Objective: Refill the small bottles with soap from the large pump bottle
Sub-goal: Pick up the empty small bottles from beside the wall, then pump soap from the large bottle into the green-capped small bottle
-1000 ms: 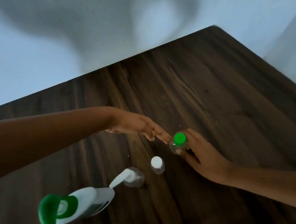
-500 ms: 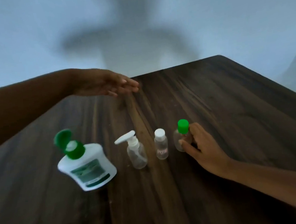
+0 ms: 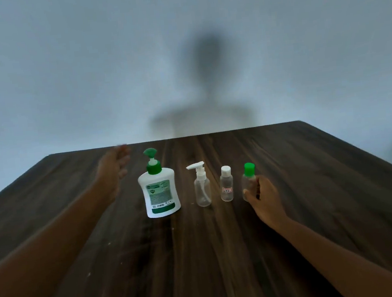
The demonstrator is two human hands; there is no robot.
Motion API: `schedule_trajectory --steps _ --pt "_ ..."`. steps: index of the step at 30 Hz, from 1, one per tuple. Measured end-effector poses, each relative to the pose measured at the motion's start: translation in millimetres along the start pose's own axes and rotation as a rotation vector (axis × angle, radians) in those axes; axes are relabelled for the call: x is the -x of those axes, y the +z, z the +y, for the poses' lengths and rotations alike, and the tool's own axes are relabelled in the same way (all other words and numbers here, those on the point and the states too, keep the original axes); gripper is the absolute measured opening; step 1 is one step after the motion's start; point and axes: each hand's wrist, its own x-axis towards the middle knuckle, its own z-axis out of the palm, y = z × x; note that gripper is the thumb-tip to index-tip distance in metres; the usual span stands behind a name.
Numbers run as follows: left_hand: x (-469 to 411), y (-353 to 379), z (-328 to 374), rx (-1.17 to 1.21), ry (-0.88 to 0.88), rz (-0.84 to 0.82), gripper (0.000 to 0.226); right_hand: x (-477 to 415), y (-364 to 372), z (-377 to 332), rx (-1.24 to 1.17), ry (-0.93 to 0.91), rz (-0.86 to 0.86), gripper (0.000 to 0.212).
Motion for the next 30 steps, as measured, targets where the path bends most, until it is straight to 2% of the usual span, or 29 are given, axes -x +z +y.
schedule_trajectory --steps 3,6,10,14,19,22,23,24,26,28,30 --pt "19 -7 -16 -0.019 0.027 0.056 0.029 2 -1 2 -0.026 0.055 -0.019 0.031" --pt "36 -17 -17 -0.036 0.093 0.04 0.025 3 -2 4 -0.047 0.089 -0.06 0.048" --pt "56 -28 -30 -0.16 0.161 0.049 0.02 3 1 5 -0.104 0.129 -0.052 0.055" --pt "71 -17 -54 -0.135 0.251 0.222 0.025 -2 5 4 -0.187 0.158 0.015 0.046" --pt "80 -13 -90 -0.113 0.372 0.351 0.027 8 -3 -11 -0.176 0.119 0.085 0.007" --pt "79 -17 -98 -0.158 0.503 0.412 0.03 28 -3 -32 -0.264 -0.075 0.223 0.02" --pt "78 -17 -97 -0.181 0.551 0.422 0.032 36 0 -41 -0.279 -0.163 0.227 0.016" --pt "79 -15 -94 -0.208 0.586 0.419 0.035 43 6 -50 -0.335 -0.243 0.162 0.007" --pt "87 -8 -86 -0.219 0.63 0.363 0.035 52 22 -64 -0.5 -0.287 -0.131 0.023" --pt "101 0 -81 -0.155 0.658 0.236 0.012 57 42 -75 -0.495 -0.317 -0.432 0.037" --pt "113 4 -81 -0.106 0.652 0.149 0.018 60 62 -83 -0.401 -0.396 -0.659 0.019"
